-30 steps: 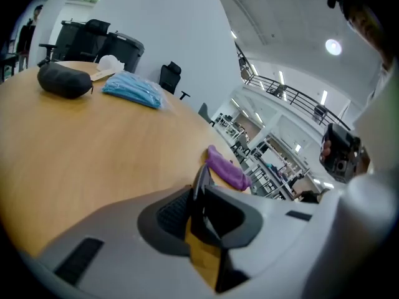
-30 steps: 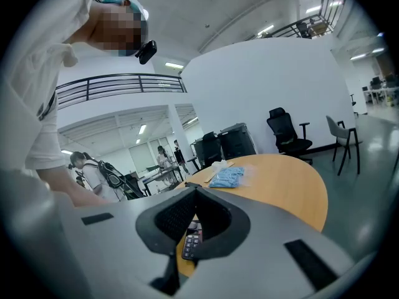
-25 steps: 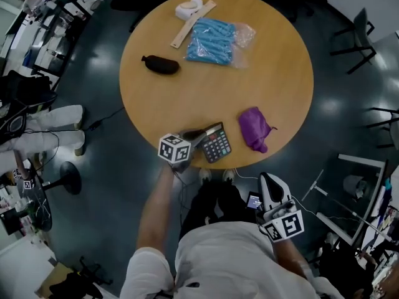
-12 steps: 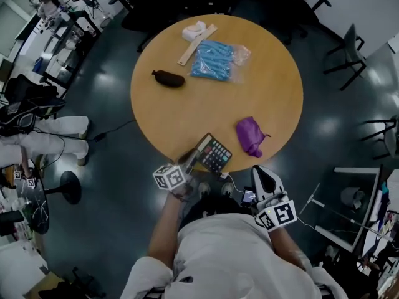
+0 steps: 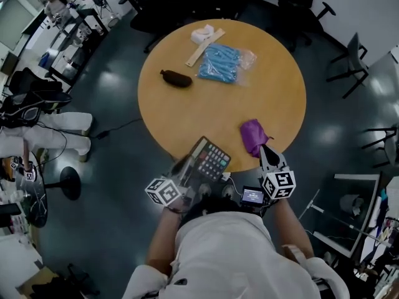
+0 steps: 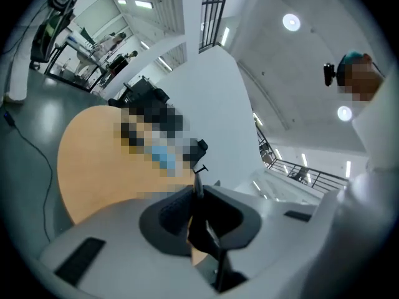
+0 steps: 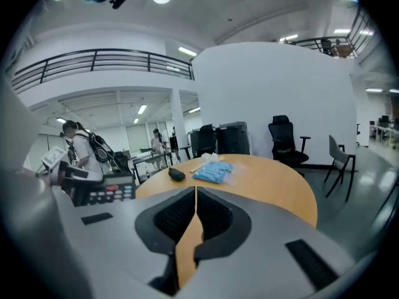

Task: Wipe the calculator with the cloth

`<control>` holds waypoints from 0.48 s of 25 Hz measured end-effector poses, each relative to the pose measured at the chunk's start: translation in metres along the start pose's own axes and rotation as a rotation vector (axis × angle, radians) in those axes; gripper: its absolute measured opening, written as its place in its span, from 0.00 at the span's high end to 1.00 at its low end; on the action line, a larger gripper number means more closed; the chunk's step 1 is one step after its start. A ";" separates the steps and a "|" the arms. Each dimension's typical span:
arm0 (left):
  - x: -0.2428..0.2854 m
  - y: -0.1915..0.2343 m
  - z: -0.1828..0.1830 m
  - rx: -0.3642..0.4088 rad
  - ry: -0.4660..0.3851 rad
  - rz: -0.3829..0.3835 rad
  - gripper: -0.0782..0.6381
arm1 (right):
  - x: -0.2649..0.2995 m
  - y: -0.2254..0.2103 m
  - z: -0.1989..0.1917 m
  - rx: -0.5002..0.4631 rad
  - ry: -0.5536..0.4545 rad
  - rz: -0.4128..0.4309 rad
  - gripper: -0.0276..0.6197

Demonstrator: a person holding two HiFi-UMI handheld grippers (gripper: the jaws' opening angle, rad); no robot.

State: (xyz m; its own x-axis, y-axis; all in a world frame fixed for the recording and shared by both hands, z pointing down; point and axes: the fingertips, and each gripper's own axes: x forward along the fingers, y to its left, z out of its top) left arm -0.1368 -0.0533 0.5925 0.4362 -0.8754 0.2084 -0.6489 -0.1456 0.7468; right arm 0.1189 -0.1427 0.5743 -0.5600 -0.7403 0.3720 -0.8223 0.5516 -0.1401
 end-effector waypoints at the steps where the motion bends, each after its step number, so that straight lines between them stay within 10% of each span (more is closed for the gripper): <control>1: -0.002 -0.001 0.002 0.014 -0.001 0.000 0.82 | 0.010 -0.006 -0.011 -0.001 0.038 -0.001 0.93; 6: -0.007 -0.004 0.003 0.014 -0.017 0.014 0.82 | 0.050 -0.033 -0.067 0.017 0.204 -0.020 0.91; 12: -0.005 -0.017 0.001 0.004 -0.030 0.014 0.82 | 0.084 -0.054 -0.133 0.004 0.415 -0.040 0.66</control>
State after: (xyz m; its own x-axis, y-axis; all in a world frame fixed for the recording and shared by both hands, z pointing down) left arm -0.1285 -0.0466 0.5782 0.4085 -0.8907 0.1993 -0.6569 -0.1353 0.7418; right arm 0.1294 -0.1833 0.7349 -0.4398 -0.5428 0.7155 -0.8435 0.5232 -0.1216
